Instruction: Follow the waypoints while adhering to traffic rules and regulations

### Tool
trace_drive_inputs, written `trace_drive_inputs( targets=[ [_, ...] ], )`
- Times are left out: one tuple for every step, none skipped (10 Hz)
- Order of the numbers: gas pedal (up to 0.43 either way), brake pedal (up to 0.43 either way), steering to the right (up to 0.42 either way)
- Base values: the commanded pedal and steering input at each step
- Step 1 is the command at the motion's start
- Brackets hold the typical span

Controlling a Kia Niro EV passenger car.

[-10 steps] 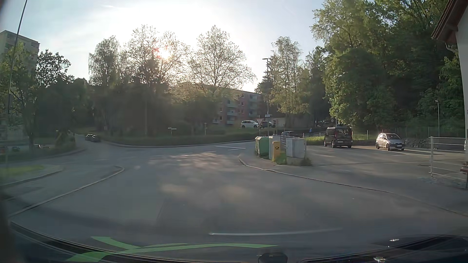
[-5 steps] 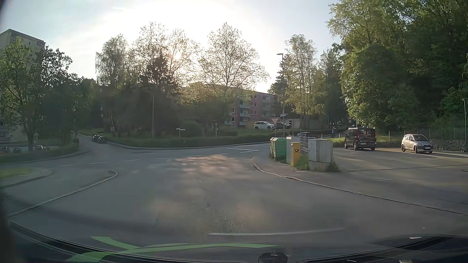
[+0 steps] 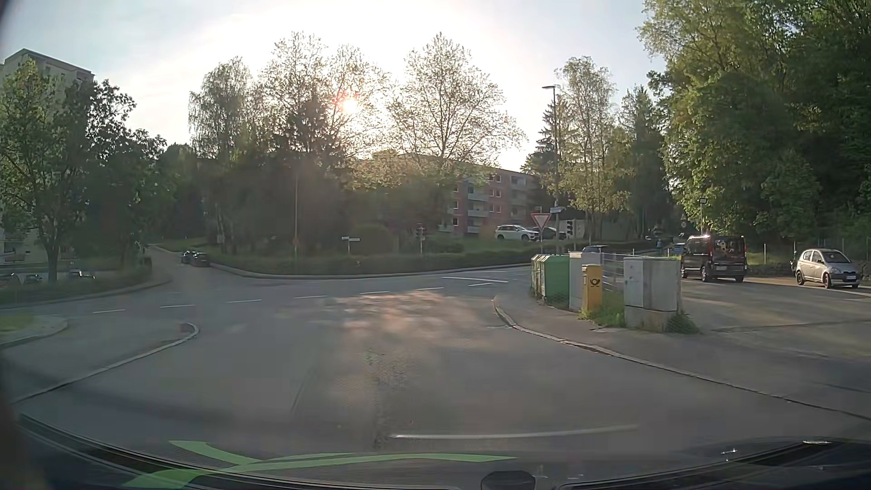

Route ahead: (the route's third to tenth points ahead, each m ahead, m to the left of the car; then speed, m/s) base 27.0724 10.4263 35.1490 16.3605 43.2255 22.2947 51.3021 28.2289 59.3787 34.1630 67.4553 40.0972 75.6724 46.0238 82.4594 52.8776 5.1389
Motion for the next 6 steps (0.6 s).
trace_drive_inputs(
  targets=[
    [0.0,0.073,-0.045],
    [0.0,0.073,-0.043],
    [0.0,0.073,-0.043],
    [0.0,0.091,-0.043],
    [0.0,0.104,-0.043],
    [0.0,0.116,-0.043]
  ],
)
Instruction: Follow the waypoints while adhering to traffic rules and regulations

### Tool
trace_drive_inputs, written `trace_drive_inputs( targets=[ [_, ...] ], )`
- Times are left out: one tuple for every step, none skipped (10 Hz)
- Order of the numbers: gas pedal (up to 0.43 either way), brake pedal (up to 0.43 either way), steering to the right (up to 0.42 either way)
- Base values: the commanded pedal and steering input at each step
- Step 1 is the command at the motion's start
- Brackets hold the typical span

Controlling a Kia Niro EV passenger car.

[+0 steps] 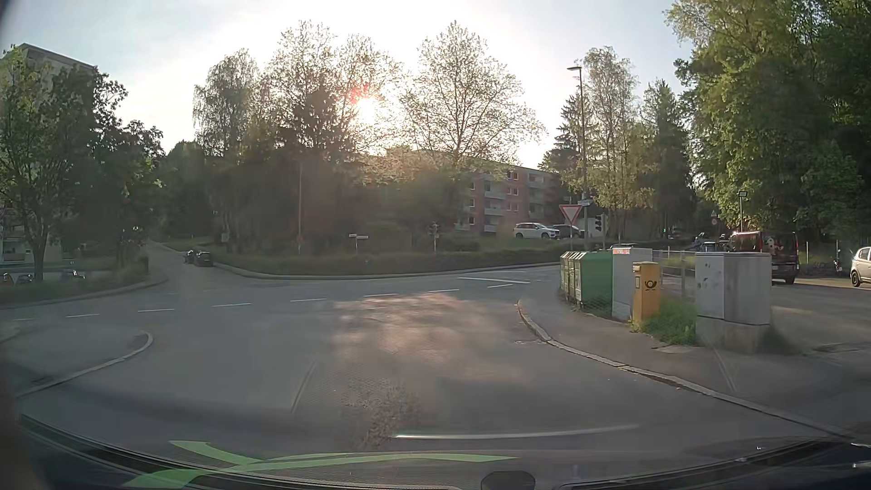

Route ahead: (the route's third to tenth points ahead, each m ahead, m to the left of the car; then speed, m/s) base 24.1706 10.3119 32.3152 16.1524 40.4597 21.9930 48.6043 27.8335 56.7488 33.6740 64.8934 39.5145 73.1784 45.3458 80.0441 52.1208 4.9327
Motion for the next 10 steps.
trace_drive_inputs(
  targets=[
    [0.0,0.122,-0.043],
    [0.0,0.122,-0.045],
    [0.0,0.122,-0.049],
    [0.0,0.122,-0.054],
    [0.0,0.122,-0.057],
    [0.0,0.122,-0.061],
    [0.0,0.122,-0.064],
    [0.0,0.128,-0.066],
    [0.0,0.128,-0.068],
    [0.0,0.128,-0.069]
  ],
)
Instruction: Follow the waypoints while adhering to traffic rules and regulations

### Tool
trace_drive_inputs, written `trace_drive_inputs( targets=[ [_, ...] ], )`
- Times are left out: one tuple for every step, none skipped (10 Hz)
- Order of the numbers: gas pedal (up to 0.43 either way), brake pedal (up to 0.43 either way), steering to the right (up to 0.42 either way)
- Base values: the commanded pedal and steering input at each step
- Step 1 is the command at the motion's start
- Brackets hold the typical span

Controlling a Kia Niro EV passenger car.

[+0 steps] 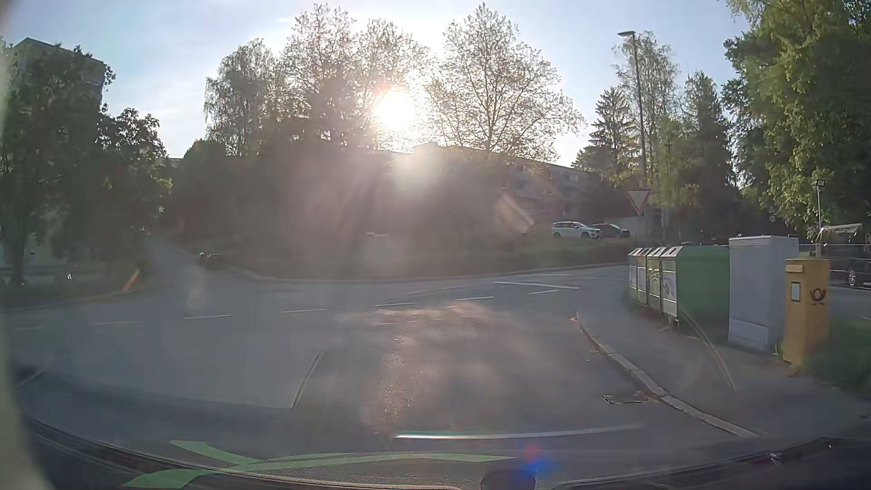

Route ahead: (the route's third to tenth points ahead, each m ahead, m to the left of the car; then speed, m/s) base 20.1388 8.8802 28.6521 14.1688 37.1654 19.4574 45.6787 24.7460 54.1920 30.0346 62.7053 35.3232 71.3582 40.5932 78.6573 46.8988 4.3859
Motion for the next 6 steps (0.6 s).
trace_drive_inputs(
  targets=[
    [0.0,0.128,-0.07],
    [0.0,0.128,-0.072],
    [0.0,0.134,-0.073],
    [0.0,0.134,-0.074],
    [0.0,0.134,-0.072],
    [0.0,0.134,-0.066]
  ],
)
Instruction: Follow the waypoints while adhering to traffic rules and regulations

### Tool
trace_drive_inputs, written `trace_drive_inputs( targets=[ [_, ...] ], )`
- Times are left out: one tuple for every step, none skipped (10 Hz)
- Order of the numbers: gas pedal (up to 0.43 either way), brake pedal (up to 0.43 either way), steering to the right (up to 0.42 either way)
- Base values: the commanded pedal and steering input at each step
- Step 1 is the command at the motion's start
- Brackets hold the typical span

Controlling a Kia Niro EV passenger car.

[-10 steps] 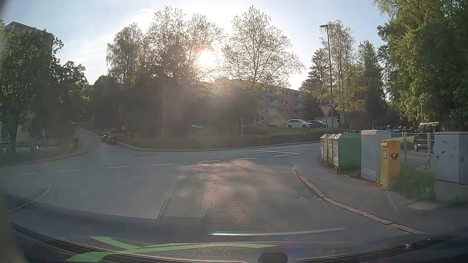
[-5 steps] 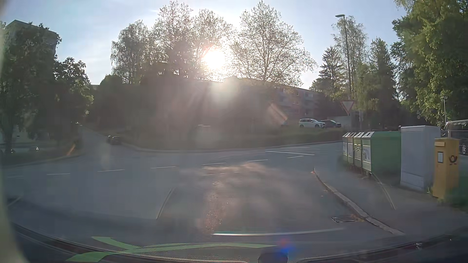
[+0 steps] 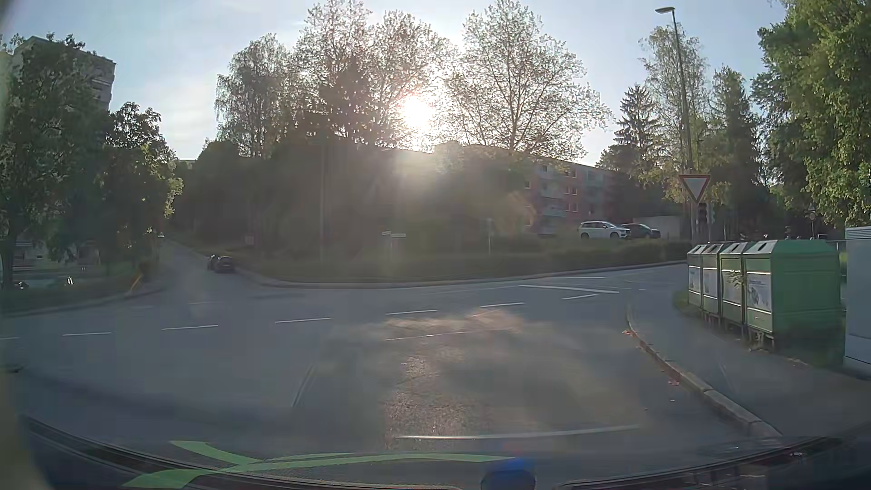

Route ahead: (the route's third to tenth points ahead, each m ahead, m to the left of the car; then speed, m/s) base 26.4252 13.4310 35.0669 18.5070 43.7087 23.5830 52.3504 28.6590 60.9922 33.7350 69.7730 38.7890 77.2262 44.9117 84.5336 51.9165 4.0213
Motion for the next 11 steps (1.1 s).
trace_drive_inputs(
  targets=[
    [0.0,0.14,-0.063],
    [0.0,0.14,-0.063],
    [0.0,0.14,-0.063],
    [0.0,0.128,-0.064],
    [0.0,0.122,-0.066],
    [0.0,0.11,-0.071],
    [0.0,0.098,-0.075],
    [0.0,0.091,-0.079],
    [0.0,0.091,-0.084],
    [0.0,0.091,-0.088],
    [0.0,0.11,-0.095]
  ],
)
